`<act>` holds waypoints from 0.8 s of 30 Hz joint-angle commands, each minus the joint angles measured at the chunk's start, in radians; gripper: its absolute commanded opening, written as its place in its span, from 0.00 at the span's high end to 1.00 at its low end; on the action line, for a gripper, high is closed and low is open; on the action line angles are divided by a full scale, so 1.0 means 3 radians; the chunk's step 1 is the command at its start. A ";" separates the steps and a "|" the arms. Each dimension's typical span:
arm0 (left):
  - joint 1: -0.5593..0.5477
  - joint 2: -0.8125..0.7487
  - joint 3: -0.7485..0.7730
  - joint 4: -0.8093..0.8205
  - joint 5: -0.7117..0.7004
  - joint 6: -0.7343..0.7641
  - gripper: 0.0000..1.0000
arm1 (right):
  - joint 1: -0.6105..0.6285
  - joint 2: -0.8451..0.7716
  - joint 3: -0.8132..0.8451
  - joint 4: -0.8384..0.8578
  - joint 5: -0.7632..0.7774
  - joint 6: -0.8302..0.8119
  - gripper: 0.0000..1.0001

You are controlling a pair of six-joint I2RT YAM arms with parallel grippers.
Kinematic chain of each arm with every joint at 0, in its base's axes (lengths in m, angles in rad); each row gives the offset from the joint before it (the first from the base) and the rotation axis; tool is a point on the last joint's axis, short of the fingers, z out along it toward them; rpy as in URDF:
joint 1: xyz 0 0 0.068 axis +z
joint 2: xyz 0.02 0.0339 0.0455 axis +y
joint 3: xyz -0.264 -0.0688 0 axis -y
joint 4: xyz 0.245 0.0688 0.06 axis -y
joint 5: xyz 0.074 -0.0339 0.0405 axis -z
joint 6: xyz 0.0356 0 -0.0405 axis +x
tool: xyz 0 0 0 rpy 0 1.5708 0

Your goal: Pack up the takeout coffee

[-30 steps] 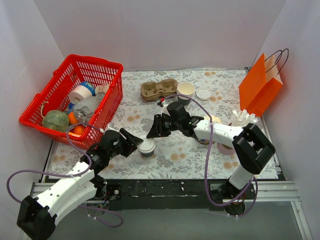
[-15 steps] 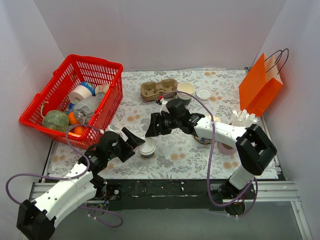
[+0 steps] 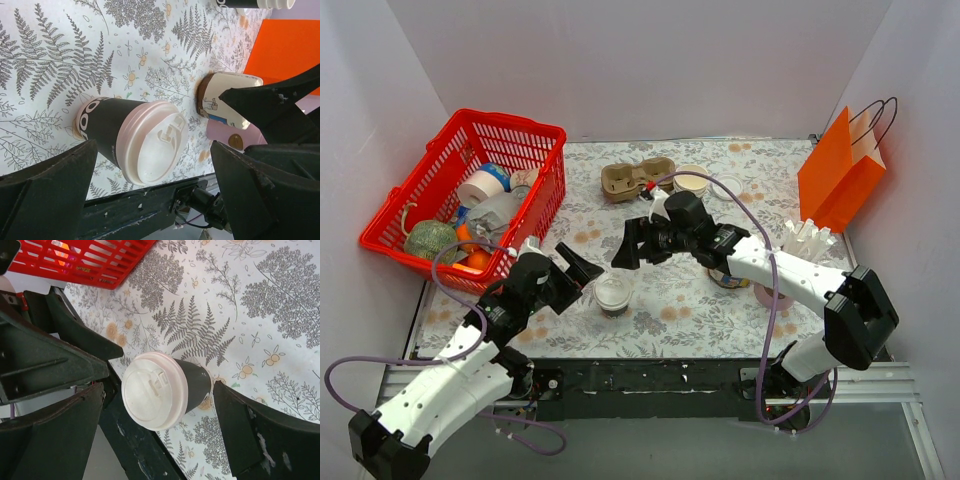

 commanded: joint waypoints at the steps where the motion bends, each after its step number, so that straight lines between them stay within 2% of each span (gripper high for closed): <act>1: 0.0010 0.0040 0.0032 -0.0028 -0.0054 0.0057 0.02 | 0.0006 -0.0102 -0.0154 -0.0072 -0.0009 -0.0069 0.02; 7: 0.0015 0.0209 -0.0044 0.0069 0.0028 0.0088 0.02 | 0.0047 -0.0113 -0.0318 -0.0108 -0.0193 -0.0084 0.02; 11: 0.0015 0.0240 -0.0207 0.0227 0.0110 0.0068 0.07 | 0.0068 -0.0031 -0.0369 -0.0012 -0.0311 -0.0043 0.05; 20: 0.0015 0.0235 -0.0505 0.0361 0.0294 0.0027 0.20 | 0.0083 0.0117 -0.0629 0.0178 -0.0445 0.0182 0.19; 23: 0.0015 0.0189 -0.0586 0.0361 0.0304 0.0006 0.24 | 0.0083 0.0179 -0.0701 0.0280 -0.0490 0.0248 0.26; 24: 0.0010 0.0189 -0.0612 0.0366 0.0314 -0.0004 0.28 | 0.0083 0.0184 -0.0721 0.0351 -0.0486 0.0294 0.31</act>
